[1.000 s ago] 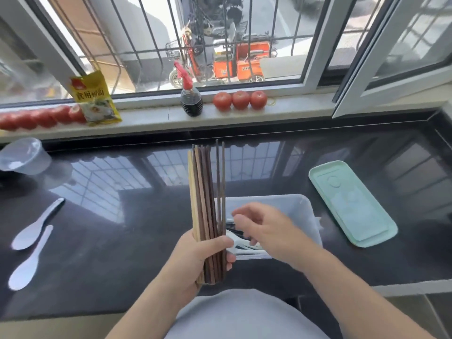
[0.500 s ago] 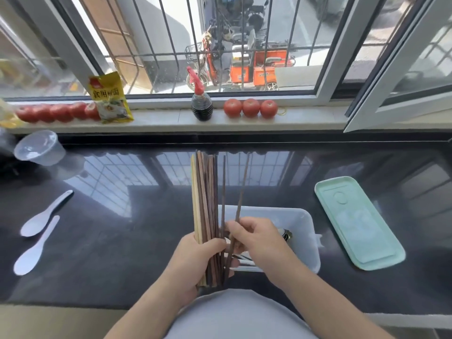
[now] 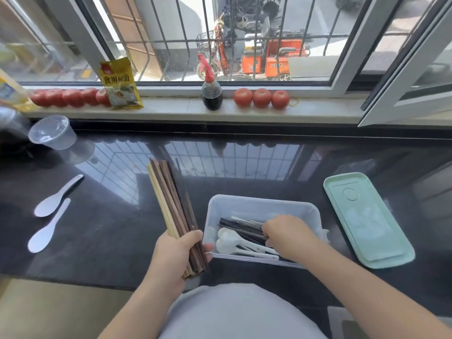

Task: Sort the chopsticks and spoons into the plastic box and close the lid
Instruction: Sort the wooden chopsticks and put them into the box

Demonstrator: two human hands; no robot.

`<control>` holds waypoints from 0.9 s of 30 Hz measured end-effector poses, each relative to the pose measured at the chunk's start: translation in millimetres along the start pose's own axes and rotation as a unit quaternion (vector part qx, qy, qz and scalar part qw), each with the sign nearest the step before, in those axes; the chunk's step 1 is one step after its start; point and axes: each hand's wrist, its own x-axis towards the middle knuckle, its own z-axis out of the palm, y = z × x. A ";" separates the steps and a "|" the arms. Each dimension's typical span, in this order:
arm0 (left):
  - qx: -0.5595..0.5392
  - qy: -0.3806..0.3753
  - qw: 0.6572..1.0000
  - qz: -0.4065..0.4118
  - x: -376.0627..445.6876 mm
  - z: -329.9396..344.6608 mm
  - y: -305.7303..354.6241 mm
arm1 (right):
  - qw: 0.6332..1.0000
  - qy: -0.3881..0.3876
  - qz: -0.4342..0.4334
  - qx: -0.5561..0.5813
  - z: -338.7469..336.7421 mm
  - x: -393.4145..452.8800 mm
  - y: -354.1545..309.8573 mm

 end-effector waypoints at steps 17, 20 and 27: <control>0.077 -0.162 0.982 0.064 -8.2 28.0 9.3 | 0.701 0.045 0.021 0.711 -29.9 -24.0 -59.4; 0.099 -0.188 0.975 0.063 -8.8 34.0 9.5 | 0.665 0.102 0.051 0.738 -27.4 -26.4 -71.0; 0.055 -0.095 0.994 0.007 2.7 8.2 1.0 | 0.830 0.262 0.019 0.492 -46.2 -49.1 8.2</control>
